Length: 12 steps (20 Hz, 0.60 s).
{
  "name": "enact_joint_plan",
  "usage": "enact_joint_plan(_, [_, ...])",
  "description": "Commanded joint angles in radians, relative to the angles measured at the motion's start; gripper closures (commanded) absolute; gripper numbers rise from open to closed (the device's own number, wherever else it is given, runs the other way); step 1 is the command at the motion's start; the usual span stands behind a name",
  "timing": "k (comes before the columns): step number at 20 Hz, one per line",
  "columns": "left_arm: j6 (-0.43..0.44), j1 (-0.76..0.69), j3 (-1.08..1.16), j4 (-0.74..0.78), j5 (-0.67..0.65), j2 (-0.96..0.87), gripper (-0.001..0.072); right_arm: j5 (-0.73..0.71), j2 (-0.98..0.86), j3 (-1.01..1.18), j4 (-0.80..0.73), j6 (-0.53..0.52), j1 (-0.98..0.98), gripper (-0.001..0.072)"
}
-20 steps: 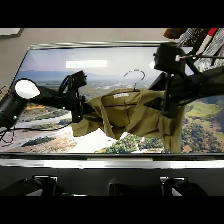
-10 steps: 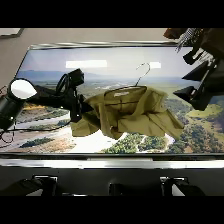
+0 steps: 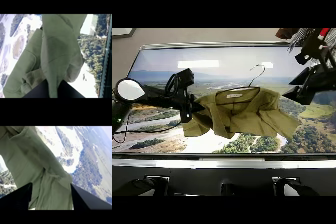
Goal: Fold the clothes and pants, and hang the long-sleeved shirts on hangers.
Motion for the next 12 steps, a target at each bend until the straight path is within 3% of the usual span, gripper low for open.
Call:
enact_joint_plan(1, [0.002, 0.000, 0.000, 0.001, 0.001, 0.005, 0.0689, 0.012, -0.080, -0.003, 0.014, -0.055, -0.002, 0.0147])
enact_joint_plan(12, [0.002, 0.000, 0.000, 0.001, 0.001, 0.006, 0.0689, 0.038, -0.308, -0.003, 0.124, -0.143, 0.001, 0.0180])
